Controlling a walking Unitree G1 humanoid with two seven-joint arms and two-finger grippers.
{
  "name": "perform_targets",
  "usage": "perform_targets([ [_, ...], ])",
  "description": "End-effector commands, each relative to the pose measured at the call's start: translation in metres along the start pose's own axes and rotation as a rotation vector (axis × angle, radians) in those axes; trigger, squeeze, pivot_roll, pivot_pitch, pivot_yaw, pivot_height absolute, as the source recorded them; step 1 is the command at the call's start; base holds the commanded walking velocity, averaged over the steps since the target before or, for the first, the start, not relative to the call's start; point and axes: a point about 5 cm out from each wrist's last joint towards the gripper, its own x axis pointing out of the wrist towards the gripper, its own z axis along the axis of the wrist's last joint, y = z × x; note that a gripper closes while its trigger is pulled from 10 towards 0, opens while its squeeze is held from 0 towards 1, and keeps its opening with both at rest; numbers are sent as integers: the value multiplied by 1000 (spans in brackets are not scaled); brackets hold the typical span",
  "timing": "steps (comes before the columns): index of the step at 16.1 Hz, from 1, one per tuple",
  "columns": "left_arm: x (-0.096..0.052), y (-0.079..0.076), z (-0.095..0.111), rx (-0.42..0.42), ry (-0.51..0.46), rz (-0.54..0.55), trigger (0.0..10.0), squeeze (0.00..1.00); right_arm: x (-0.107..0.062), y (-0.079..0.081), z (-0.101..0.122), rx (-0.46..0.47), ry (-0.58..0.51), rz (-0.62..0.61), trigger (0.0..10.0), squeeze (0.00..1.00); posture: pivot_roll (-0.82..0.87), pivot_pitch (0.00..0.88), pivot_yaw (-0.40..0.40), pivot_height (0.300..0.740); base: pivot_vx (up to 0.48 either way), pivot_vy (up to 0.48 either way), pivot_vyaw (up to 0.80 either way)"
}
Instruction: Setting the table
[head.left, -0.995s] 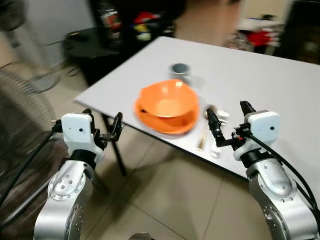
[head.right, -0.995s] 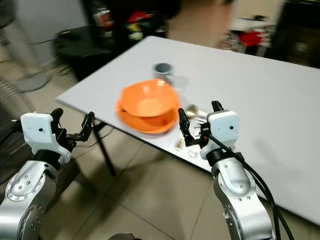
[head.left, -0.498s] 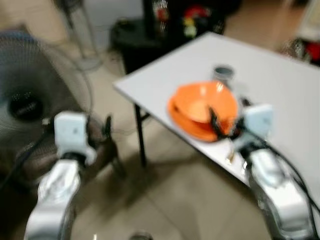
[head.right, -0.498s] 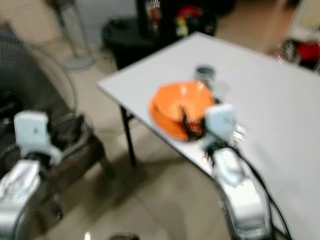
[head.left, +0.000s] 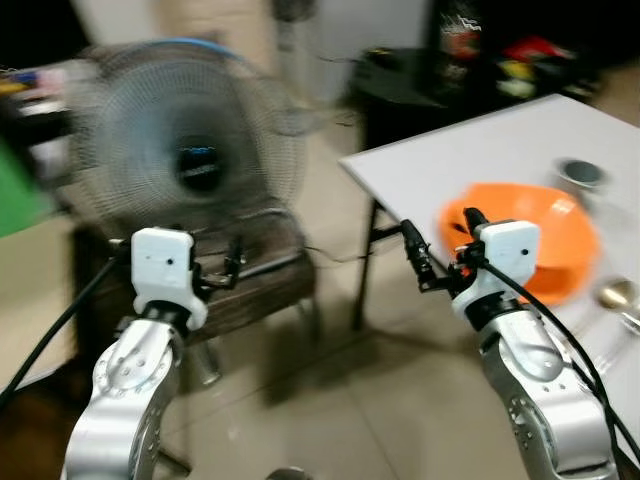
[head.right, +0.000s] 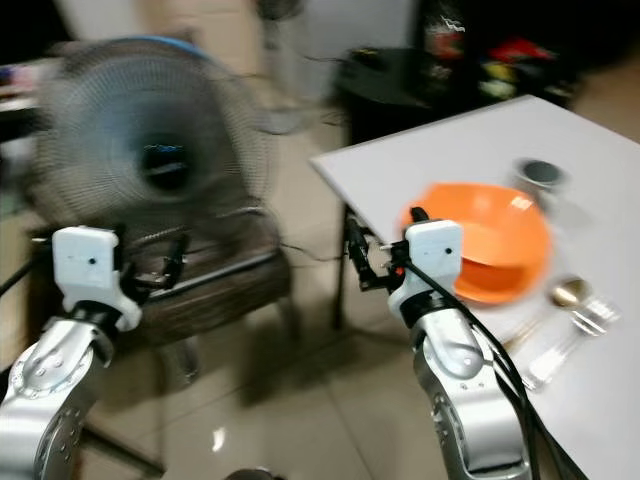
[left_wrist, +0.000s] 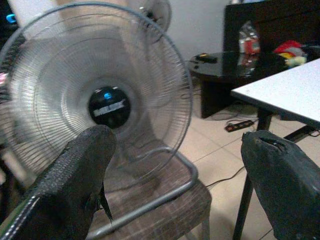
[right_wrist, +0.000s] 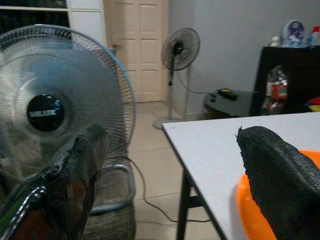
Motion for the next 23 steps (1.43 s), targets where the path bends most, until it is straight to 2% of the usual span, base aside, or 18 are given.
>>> perform_targets([
  [1,0,-1,4,-29,-8,-9,10000,847,-1,-6,1,-7,9,-43,10000,1000,92,0,96,740,0,0,800],
  [2,0,-1,-1,-26,-1,14,10000,867,-3,-7,2,-33,0,-33,10000,1000,97,0,99,740,0,0,800],
  [3,0,-6,-3,-10,-8,5,10000,882,-6,-12,0,-11,-18,-75,10000,1000,107,0,99,740,0,0,800],
  [5,1,-5,-1,30,-3,22,10000,851,-4,-14,-4,-26,4,-66,10000,1000,110,0,92,740,0,0,800],
  [6,3,1,2,42,-3,17,10000,596,0,-10,-1,-8,7,-66,10000,1000,93,0,101,740,0,0,800],
  [7,6,5,1,55,-1,10,10000,114,-1,-2,1,14,19,-34,10000,1000,88,0,110,740,0,0,800],
  [8,7,2,2,75,-6,2,10000,0,-5,-3,-2,27,32,-35,10000,1000,90,0,114,740,0,0,800],
  [11,8,-5,8,52,-17,-32,10000,0,-7,-1,-8,97,58,-60,10000,1000,90,0,114,740,0,0,800],
  [14,11,-8,7,23,-18,-36,10000,0,-8,-5,-15,114,88,-80,10000,1000,87,0,116,740,0,194,800],
  [17,14,-3,10,34,-20,-23,10000,0,-5,2,-16,121,118,-28,10000,1000,88,0,123,740,0,423,0],
  [20,18,-2,11,59,-16,-44,10000,0,-2,-5,-15,128,119,-93,10000,1000,83,0,126,740,0,435,0],
  [21,19,-2,13,53,-23,-39,10000,0,-1,-3,-12,150,104,-79,10000,1000,87,0,129,740,0,439,0],
  [23,17,-2,7,40,-2,-32,10000,0,-2,-4,-17,122,125,-51,10000,1000,92,0,130,740,0,439,0],
])
